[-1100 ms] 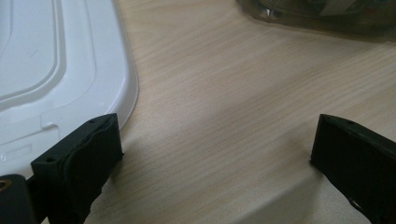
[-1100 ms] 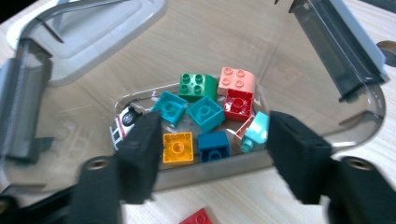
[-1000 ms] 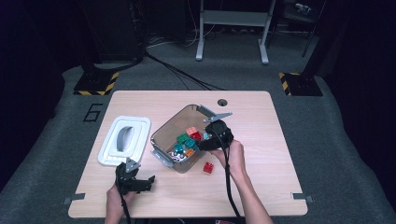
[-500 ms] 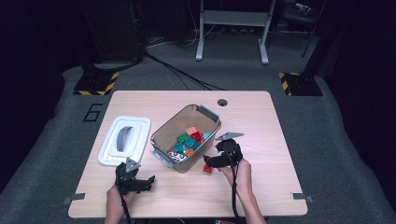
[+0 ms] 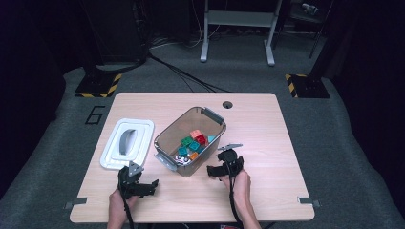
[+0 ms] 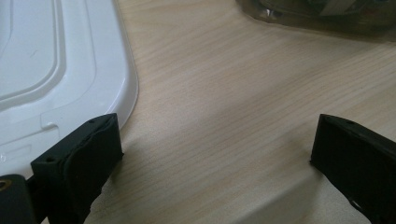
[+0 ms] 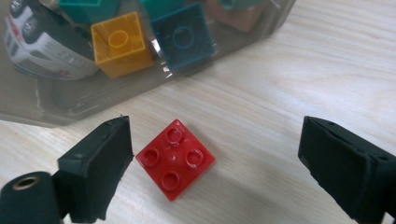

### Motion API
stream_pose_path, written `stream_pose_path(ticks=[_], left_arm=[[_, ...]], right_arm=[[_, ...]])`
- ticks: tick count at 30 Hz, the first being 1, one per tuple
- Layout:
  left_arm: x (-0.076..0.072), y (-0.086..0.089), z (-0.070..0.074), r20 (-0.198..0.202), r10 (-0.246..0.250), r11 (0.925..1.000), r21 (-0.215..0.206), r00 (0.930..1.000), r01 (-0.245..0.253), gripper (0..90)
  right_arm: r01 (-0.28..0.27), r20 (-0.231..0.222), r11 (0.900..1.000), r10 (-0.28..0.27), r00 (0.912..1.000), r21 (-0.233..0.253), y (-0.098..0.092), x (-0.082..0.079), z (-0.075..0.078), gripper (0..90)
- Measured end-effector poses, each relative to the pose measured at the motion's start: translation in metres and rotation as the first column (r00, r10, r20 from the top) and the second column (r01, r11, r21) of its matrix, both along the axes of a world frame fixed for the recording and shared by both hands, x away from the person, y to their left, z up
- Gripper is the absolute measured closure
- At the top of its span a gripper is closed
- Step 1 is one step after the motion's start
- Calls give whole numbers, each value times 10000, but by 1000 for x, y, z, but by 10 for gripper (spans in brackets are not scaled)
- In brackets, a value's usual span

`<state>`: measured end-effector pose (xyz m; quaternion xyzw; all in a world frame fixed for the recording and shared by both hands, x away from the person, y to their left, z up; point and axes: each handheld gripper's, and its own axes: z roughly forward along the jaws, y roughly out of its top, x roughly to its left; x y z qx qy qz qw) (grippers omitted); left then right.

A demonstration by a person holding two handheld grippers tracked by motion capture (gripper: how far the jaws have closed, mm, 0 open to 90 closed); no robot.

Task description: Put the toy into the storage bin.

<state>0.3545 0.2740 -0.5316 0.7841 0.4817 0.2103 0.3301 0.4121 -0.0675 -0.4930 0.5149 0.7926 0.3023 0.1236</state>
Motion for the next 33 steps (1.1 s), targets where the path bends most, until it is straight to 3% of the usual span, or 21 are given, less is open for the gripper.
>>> stream_pose_path(ticks=[6,8,10,14,17,22,27,30,33], left_arm=[[0,0,0,4,2,10000,9,10000,-2,18],[0,0,0,4,3,10000,10,10000,-3,18],[0,0,0,3,2,10000,13,10000,-2,18],[0,0,0,-4,2,10000,8,10000,-2,18],[0,0,0,3,4,10000,10,10000,-4,18],[0,0,0,3,9,10000,7,10000,-9,18],[0,0,0,2,3,10000,3,10000,-3,18],[0,0,0,3,5,10000,13,10000,-5,18],[0,0,0,1,3,10000,5,10000,-3,18]], right_arm=[[26,-81,9997,-28,10000,-239,8,3,-9,129],[142,-324,9993,-154,9994,-357,11,3,-9,152],[46,-153,9969,-59,9999,-779,9,3,-11,191],[-10,-117,9951,-2,9999,-989,2,0,-8,237],[148,-241,9945,-174,9996,-1040,-7,-3,-6,303],[208,-311,9945,-241,9992,-1024,-18,-2,-3,342],[-199,-323,9942,165,9993,-1053,-16,2,-4,369],[-191,-532,9946,138,9985,-1016,-14,4,-7,431],[-204,-460,9939,154,9988,-1088,-13,4,-7,579]])
